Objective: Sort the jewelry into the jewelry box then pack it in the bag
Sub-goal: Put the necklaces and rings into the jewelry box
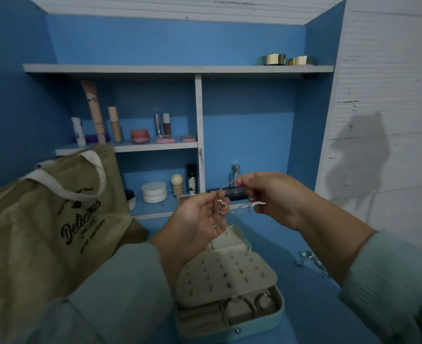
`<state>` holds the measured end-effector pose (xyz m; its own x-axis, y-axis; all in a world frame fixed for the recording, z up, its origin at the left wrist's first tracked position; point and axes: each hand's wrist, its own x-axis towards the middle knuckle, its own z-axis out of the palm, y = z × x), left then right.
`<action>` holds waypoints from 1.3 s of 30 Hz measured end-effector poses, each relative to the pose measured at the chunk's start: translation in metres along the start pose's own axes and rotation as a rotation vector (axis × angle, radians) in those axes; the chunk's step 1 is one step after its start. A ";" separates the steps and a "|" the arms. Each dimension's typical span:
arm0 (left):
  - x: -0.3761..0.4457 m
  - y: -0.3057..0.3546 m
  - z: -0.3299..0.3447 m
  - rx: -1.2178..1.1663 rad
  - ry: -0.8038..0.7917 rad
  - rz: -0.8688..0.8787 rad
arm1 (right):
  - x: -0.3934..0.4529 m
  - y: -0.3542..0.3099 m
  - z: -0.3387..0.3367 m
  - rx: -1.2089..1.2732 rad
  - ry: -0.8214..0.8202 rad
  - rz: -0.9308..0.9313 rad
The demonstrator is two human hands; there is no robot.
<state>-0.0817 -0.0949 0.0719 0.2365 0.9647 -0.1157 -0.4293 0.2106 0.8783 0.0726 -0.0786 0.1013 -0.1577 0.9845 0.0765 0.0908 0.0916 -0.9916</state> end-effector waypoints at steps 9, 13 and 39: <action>0.015 0.003 -0.030 0.768 -0.023 -0.016 | 0.015 0.004 0.005 -0.427 -0.118 -0.086; 0.021 0.013 -0.031 0.846 -0.094 0.028 | 0.020 0.006 0.008 -0.603 -0.194 -0.096; 0.032 0.014 -0.038 1.006 0.104 0.001 | 0.030 0.019 0.006 -0.702 -0.154 -0.069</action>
<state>-0.1131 -0.0547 0.0626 0.1389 0.9839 -0.1123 0.5160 0.0249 0.8562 0.0633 -0.0483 0.0845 -0.3178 0.9456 0.0699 0.6779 0.2781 -0.6805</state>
